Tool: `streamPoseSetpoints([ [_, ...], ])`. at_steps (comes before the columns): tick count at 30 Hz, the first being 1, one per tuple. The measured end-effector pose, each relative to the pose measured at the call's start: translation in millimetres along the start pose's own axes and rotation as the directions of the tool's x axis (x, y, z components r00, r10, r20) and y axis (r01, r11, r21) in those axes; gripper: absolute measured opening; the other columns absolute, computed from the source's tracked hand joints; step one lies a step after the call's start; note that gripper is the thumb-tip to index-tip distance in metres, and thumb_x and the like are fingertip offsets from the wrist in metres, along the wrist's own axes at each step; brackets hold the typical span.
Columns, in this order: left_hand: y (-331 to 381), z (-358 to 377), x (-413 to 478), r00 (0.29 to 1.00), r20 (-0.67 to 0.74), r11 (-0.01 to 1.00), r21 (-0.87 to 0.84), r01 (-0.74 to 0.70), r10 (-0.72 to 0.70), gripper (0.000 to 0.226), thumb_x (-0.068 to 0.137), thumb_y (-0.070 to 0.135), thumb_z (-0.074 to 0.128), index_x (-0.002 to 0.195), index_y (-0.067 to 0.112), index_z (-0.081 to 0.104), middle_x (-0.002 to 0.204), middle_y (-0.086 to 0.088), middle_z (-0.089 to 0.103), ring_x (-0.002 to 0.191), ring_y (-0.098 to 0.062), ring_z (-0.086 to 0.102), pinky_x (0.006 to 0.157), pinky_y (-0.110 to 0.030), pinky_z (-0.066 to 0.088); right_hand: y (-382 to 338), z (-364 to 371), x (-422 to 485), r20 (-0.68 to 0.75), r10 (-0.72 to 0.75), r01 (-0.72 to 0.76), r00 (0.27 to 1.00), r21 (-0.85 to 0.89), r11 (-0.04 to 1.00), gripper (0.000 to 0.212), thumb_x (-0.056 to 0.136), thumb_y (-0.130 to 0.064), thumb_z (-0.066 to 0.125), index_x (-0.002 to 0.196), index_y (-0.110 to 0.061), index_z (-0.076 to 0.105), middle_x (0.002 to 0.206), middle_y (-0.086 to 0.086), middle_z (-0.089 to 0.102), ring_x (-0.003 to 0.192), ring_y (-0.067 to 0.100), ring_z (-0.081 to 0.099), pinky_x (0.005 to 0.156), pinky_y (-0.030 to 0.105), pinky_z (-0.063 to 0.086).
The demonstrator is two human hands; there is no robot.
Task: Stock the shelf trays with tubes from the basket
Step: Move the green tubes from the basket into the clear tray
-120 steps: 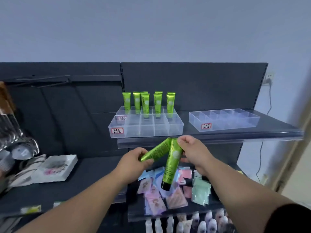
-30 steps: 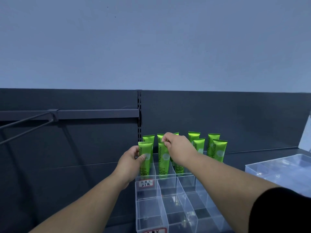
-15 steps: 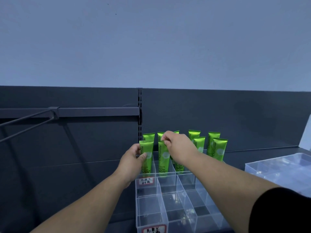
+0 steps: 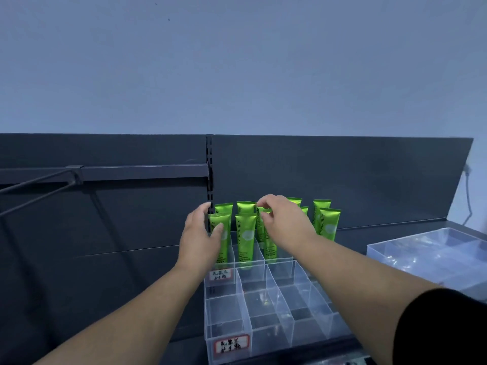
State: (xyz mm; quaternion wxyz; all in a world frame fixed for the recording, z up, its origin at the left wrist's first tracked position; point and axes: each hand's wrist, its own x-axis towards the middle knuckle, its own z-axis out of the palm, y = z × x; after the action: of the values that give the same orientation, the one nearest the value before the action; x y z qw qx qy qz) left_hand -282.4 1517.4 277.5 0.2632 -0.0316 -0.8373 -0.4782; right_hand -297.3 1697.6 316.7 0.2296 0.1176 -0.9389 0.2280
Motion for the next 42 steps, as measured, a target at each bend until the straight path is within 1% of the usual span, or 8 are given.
streamPoseSetpoints([
  [3,16.3,4.9,-9.8,0.992,-0.018,0.984,0.136,-0.118,0.121,0.054,0.095,0.021,0.054,0.145,0.022,0.033,0.146,0.004,0.034,0.134,-0.012,0.032,0.111,-0.026,0.027,11.1,-9.0,-13.3,-0.010,0.015,-0.016,1.000,-0.030,0.999,0.025,0.097,-0.029,0.048,0.122,-0.028,0.053,0.124,-0.005,0.054,0.097,0.017,0.058,0.083,0.036,0.050],
  [5,28.6,13.3,-16.4,0.977,0.015,0.945,0.251,-0.210,0.213,0.055,0.096,0.026,0.051,0.147,0.022,0.030,0.151,0.003,0.030,0.140,-0.013,0.024,0.117,-0.032,0.020,23.8,-17.1,-26.3,-0.015,0.030,-0.031,0.999,-0.054,0.998,0.028,0.097,-0.032,0.049,0.125,-0.028,0.051,0.129,-0.005,0.051,0.105,0.017,0.056,0.083,0.034,0.048],
  [10,66.7,49.3,-38.5,0.942,0.138,0.828,0.450,-0.335,0.306,0.062,0.095,0.045,0.045,0.149,0.024,0.022,0.155,0.001,0.020,0.144,-0.017,0.015,0.118,-0.038,0.013,63.9,-39.6,-61.1,-0.012,0.064,-0.065,0.998,-0.177,0.982,0.049,0.096,-0.041,0.049,0.142,-0.025,0.040,0.148,-0.002,0.038,0.135,0.017,0.037,0.110,0.032,0.033],
  [14,105.1,94.7,-71.4,0.919,0.236,0.778,0.491,-0.392,0.315,0.066,0.094,0.051,0.042,0.150,0.025,0.018,0.157,0.000,0.017,0.144,-0.018,0.013,0.118,-0.038,0.011,107.4,-72.5,-104.4,-0.018,0.174,-0.173,0.985,-0.249,0.953,0.059,0.094,-0.051,0.044,0.148,-0.031,0.030,0.158,0.000,0.024,0.144,0.018,0.023,0.117,0.041,0.021],
  [22,200.8,199.4,-180.2,0.848,0.430,0.747,0.441,-0.497,0.311,0.066,0.096,0.054,0.034,0.151,0.025,0.013,0.159,0.000,0.007,0.146,-0.022,0.005,0.119,-0.041,0.003,208.9,-168.8,-237.4,-0.085,0.404,-0.410,0.911,-0.297,0.863,0.059,0.095,-0.055,0.037,0.149,-0.034,0.024,0.159,0.000,0.019,0.146,0.020,0.017,0.119,0.044,0.014],
  [31,295.3,302.9,-330.8,0.709,0.611,0.725,0.300,-0.620,0.353,0.067,0.096,0.056,0.032,0.151,0.026,0.007,0.159,-0.001,0.005,0.147,-0.025,0.000,0.118,-0.044,0.000,294.3,-269.6,-403.6,-0.101,0.640,-0.634,0.762,-0.316,0.706,0.061,0.096,-0.056,0.035,0.151,-0.037,0.016,0.161,-0.002,0.010,0.148,0.020,0.009,0.120,0.045,0.006],
  [36,314.6,345.8,-396.3,0.623,0.694,0.727,0.210,-0.653,0.360,0.066,0.096,0.055,0.031,0.151,0.027,0.008,0.159,0.000,0.004,0.146,-0.024,0.000,0.117,-0.044,-0.001,330.3,-295.7,-474.3,-0.113,0.713,-0.706,0.692,-0.313,0.635,0.062,0.096,-0.054,0.036,0.151,-0.034,0.018,0.161,0.001,0.012,0.147,0.021,0.010,0.119,0.046,0.007],
  [42,299.6,396.5,-438.2,0.540,0.763,0.682,0.184,-0.708,0.355,0.066,0.095,0.057,0.032,0.150,0.026,0.011,0.158,-0.003,0.008,0.145,-0.025,0.005,0.118,-0.046,0.005,373.1,-281.9,-520.5,-0.060,0.808,-0.778,0.586,-0.320,0.540,0.065,0.095,-0.057,0.037,0.152,-0.035,0.014,0.162,0.000,0.008,0.148,0.019,0.007,0.120,0.045,0.008],
])
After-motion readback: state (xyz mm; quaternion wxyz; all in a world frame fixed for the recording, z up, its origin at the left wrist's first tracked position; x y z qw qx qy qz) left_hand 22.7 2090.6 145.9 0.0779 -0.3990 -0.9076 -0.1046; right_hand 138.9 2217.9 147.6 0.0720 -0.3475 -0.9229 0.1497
